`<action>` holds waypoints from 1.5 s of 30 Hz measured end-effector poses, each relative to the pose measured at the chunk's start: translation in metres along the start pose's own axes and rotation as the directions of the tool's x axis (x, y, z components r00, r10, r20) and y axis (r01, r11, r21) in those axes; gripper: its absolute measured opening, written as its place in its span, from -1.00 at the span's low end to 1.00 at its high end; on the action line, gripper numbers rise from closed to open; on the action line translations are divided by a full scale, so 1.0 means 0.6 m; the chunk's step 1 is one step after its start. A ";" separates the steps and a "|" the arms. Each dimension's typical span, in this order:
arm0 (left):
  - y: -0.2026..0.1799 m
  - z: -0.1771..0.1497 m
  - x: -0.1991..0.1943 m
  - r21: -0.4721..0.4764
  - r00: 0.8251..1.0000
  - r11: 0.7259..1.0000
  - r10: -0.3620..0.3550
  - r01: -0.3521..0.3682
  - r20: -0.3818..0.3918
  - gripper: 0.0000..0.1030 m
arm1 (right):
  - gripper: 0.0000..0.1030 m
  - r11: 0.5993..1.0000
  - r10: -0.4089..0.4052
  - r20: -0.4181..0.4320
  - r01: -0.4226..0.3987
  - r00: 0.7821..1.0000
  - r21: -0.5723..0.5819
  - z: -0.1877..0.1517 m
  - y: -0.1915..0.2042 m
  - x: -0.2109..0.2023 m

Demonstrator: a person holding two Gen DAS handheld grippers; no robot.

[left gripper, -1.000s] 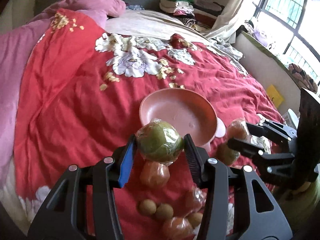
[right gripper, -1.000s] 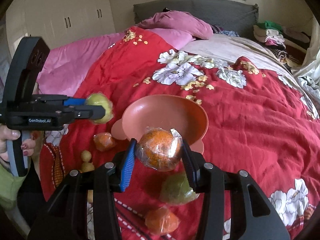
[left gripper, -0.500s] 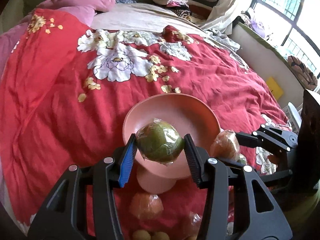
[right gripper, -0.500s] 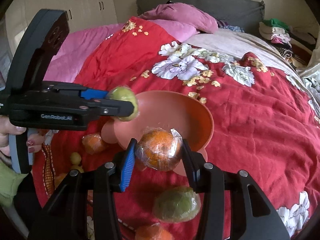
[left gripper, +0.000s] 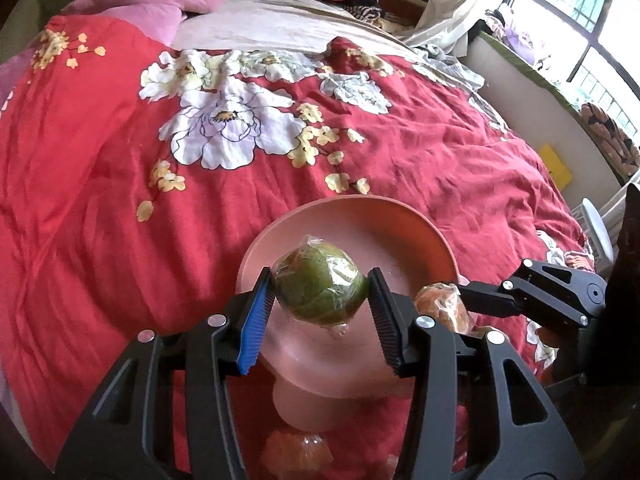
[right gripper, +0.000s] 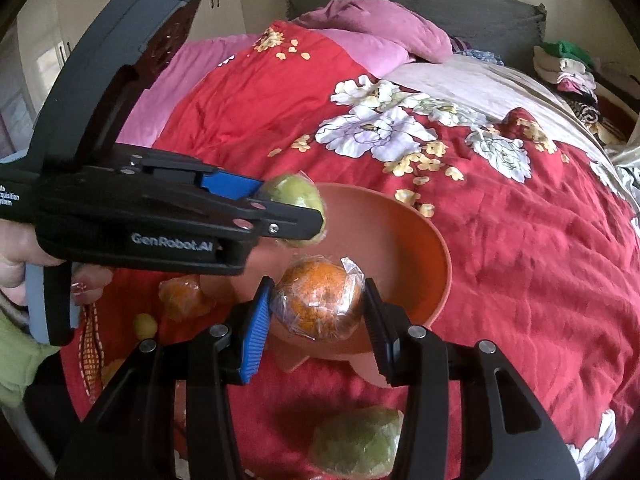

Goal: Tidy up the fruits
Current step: 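Lift both held fruits and carry them over the pink bowl, then open the right tool to drop the orange in the bowl while the left tool releases the green fruit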

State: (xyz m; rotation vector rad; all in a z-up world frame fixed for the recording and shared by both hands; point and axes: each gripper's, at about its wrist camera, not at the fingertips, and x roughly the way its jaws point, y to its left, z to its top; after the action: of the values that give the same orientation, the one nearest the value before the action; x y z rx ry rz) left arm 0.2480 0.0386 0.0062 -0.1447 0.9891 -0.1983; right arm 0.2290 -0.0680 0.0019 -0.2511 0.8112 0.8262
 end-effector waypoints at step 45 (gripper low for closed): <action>0.012 0.007 0.026 -0.045 1.000 0.999 0.019 -0.020 -0.019 -0.09 | 0.15 0.999 0.008 -0.002 -0.008 1.000 0.039 -0.012 -0.009 0.006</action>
State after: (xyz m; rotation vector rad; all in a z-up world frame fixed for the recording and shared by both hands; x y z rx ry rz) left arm 0.2605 0.0420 -0.0055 -0.1751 1.0140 -0.1597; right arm 0.2307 -0.0730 -0.0061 -0.2143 0.8301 0.8170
